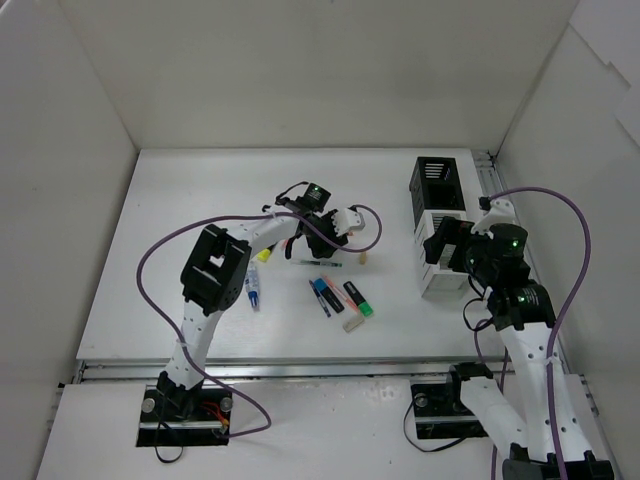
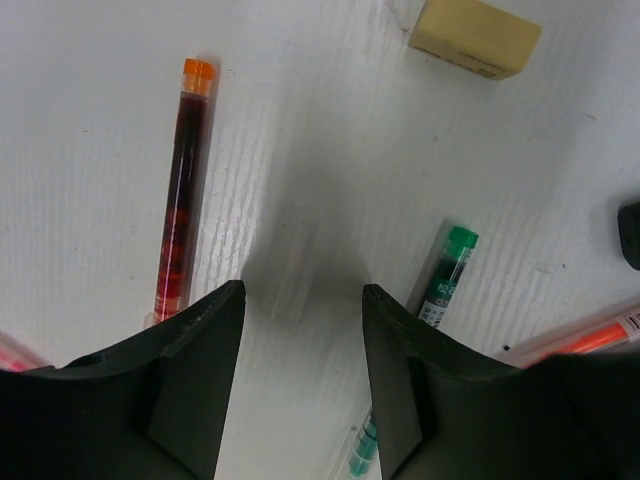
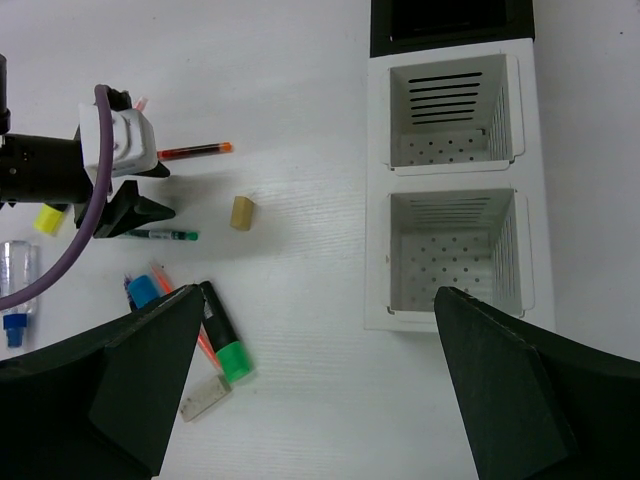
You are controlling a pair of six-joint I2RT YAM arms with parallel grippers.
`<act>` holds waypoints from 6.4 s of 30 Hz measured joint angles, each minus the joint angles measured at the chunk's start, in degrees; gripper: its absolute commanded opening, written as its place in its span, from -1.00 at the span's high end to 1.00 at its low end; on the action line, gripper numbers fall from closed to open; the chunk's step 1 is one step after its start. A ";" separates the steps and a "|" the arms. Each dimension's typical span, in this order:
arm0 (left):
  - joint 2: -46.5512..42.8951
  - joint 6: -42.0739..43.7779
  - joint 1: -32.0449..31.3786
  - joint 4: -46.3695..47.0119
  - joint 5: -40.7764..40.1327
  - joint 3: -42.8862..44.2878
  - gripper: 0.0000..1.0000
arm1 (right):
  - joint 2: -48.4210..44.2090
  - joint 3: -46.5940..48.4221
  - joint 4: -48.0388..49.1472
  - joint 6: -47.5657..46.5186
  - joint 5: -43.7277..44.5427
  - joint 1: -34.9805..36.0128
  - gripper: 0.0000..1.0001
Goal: Sort the stationery into containers
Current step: Pick up the pen cap from the center of the board, then pick up the pen from the center of the board, then close the pen cap on the pen.
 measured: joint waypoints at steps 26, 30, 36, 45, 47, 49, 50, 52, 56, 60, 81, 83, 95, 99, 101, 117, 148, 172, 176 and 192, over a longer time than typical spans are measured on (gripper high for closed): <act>1.68 -3.74 0.74 -0.81 3.02 2.16 0.14 | 2.10 0.02 -0.61 -0.11 0.00 0.00 -0.96; 1.70 -3.69 0.74 -0.79 2.99 2.16 0.16 | 1.88 0.02 -0.61 -0.11 -0.02 0.00 -0.96; 1.73 -3.87 0.72 -0.50 2.62 2.16 0.39 | 1.79 0.02 -0.61 -0.11 0.00 0.00 -0.96; 1.73 -4.09 0.37 0.20 2.43 1.97 1.00 | 0.79 0.02 -0.87 -0.15 0.02 0.00 -0.96; 1.66 -4.02 0.35 0.59 2.43 1.90 1.00 | 0.33 0.02 -0.98 -0.17 0.04 0.00 -0.96; 1.49 -4.02 0.35 1.31 2.40 1.36 1.00 | -0.09 0.02 -1.07 -0.35 0.04 0.00 -0.96; 1.31 -4.00 0.35 1.70 2.43 1.01 1.00 | -0.26 0.02 -1.05 -0.44 0.04 0.00 -0.96; 1.22 -4.02 0.35 1.95 2.34 0.85 1.00 | -0.55 0.02 -1.05 -0.66 0.04 0.00 -0.96; 0.92 -4.13 0.28 1.62 0.90 0.85 1.00 | -0.96 0.02 -1.07 -1.33 -0.50 0.00 -0.96; 0.15 -4.48 0.31 -0.52 -0.96 2.12 1.00 | -1.11 0.07 -1.09 -1.86 -2.91 0.00 -0.96; -53.24 -39.93 5.95 14.91 -12.26 -35.78 1.00 | 7.87 1.20 -1.66 -6.19 -9.51 20.46 -0.96; -56.83 -44.68 5.92 13.73 -13.90 -39.50 1.00 | 12.09 1.75 -1.64 -6.60 -8.20 24.46 -0.96; -79.21 -65.11 5.55 6.62 -19.06 -59.78 1.00 | 41.77 6.27 10.27 -4.09 0.52 42.51 -0.93; -82.73 -67.93 5.53 4.87 -20.13 -62.29 1.00 | 46.47 6.71 15.21 -2.21 3.65 46.49 -0.91; -83.69 -68.54 5.53 4.37 -20.15 -63.23 1.00 | 48.15 6.80 17.20 -1.27 5.31 48.11 -0.85; -87.12 -68.78 5.53 1.05 -22.58 -63.67 1.00 | 55.41 7.76 21.16 2.32 8.76 50.36 -0.17; -88.17 -68.72 5.53 -0.44 -22.18 -63.80 1.00 | 60.30 9.73 23.98 -5.35 10.34 51.45 1.00; -74.44 -60.19 7.56 8.72 9.60 -55.12 1.00 | 28.48 2.54 30.38 -61.90 2.25 44.39 1.00; -70.49 -58.36 7.91 8.90 15.54 -53.62 1.00 | 25.94 5.25 20.94 -72.59 -5.46 41.57 1.00; -64.41 -58.25 8.24 11.41 29.38 -50.88 1.00 | 25.29 15.69 -7.19 -107.58 -19.47 39.91 1.00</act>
